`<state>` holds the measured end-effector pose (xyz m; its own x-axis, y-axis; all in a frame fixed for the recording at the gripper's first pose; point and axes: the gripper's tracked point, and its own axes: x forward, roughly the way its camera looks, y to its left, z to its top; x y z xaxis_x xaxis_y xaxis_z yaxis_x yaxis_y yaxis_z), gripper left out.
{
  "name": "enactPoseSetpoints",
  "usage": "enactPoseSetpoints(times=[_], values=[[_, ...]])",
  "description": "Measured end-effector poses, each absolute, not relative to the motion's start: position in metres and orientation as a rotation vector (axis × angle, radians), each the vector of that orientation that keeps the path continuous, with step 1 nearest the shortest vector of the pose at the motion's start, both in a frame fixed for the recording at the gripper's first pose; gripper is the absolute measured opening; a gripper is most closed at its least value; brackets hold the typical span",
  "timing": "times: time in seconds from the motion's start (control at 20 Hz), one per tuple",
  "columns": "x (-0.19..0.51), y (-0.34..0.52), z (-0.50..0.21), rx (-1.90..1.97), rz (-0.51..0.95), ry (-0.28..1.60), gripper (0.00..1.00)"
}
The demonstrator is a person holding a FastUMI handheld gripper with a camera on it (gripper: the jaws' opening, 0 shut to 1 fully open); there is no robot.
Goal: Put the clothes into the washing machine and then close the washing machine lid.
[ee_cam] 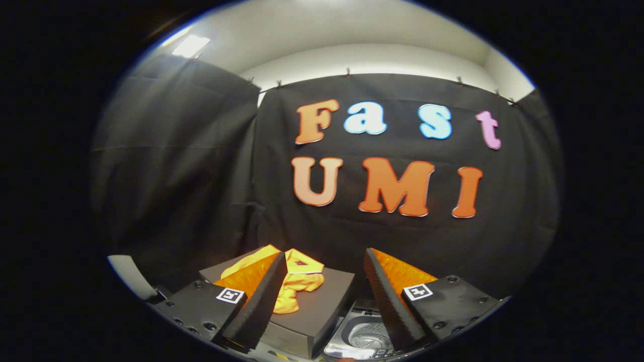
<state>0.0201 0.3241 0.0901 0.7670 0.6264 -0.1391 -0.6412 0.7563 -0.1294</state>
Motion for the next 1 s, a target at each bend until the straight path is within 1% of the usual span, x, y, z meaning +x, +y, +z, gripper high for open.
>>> enactPoseSetpoints(times=[0.15, 0.25, 0.4, 0.7, 0.85, 1.0], values=[[0.02, 0.391, 0.081, -0.245, 0.796, 0.141, 0.98], [0.023, 0.431, 0.062, -0.278, 0.867, 0.198, 0.98], [0.038, 0.475, 0.028, -0.291, 0.906, 0.302, 0.98], [0.069, 0.528, -0.048, -0.28, 0.875, 0.5, 0.99], [0.084, 0.545, -0.078, -0.264, 0.833, 0.578, 0.99], [0.1, 0.549, -0.11, -0.24, 0.76, 0.654, 0.99]])
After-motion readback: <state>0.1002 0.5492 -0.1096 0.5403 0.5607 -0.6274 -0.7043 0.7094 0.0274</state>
